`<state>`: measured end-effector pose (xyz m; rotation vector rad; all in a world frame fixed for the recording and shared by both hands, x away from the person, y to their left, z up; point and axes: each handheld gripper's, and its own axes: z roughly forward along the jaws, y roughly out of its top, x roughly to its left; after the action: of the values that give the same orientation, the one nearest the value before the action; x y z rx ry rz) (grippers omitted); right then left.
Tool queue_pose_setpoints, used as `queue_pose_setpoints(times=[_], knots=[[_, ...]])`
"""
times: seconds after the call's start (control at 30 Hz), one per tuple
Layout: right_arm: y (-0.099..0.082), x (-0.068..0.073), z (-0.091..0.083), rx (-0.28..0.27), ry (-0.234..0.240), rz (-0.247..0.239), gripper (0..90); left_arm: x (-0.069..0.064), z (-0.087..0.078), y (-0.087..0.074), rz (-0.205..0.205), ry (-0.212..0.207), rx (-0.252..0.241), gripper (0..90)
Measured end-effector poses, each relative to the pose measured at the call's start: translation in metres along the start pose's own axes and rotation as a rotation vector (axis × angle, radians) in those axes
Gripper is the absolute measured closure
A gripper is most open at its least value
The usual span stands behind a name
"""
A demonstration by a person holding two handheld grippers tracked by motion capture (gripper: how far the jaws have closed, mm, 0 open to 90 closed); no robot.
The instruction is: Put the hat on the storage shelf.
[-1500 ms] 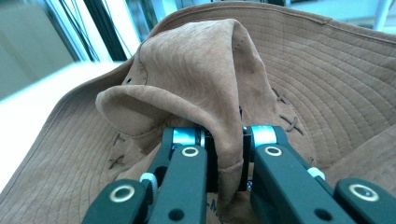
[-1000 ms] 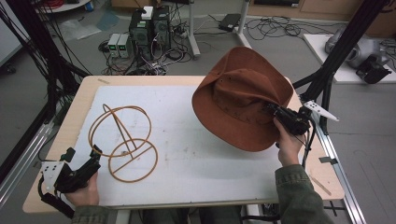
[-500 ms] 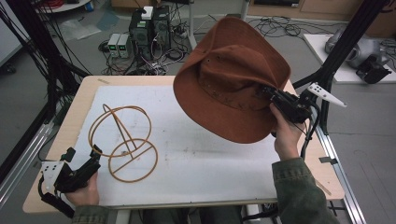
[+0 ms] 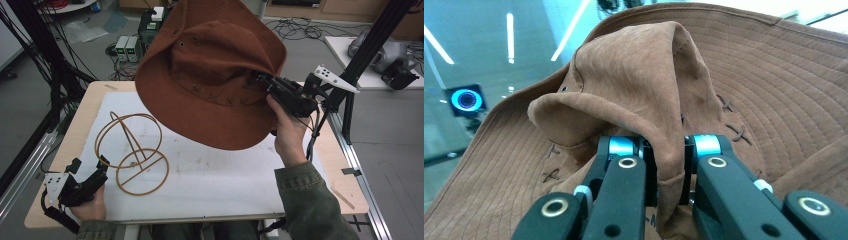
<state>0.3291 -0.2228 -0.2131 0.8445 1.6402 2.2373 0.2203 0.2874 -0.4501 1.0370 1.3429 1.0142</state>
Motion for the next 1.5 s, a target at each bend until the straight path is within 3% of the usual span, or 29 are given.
queue_pose_setpoints(times=[0.17,0.53,0.67,1.1,1.3,1.5], knots=[[-0.006,0.017,0.025,0.016,0.042,0.017,88.2,0.001,0.0,0.0,0.0,-0.001,-0.003,13.6],[-0.04,0.061,0.091,0.124,0.165,0.028,88.1,0.0,0.001,-0.001,0.005,-0.012,-0.002,13.7],[-0.051,0.073,0.107,0.176,0.193,0.02,88.1,0.001,0.001,-0.001,0.0,-0.013,-0.005,13.7],[-0.083,0.082,0.133,0.319,0.19,0.001,87.8,0.003,0.001,-0.001,0.001,-0.01,0.0,13.7],[-0.098,0.077,0.138,0.386,0.189,0.039,87.3,0.004,-0.001,-0.001,-0.004,-0.002,-0.014,13.7],[-0.103,0.079,0.142,0.43,0.198,0.044,85.5,0.001,-0.001,-0.002,0.025,-0.007,-0.016,13.6]])
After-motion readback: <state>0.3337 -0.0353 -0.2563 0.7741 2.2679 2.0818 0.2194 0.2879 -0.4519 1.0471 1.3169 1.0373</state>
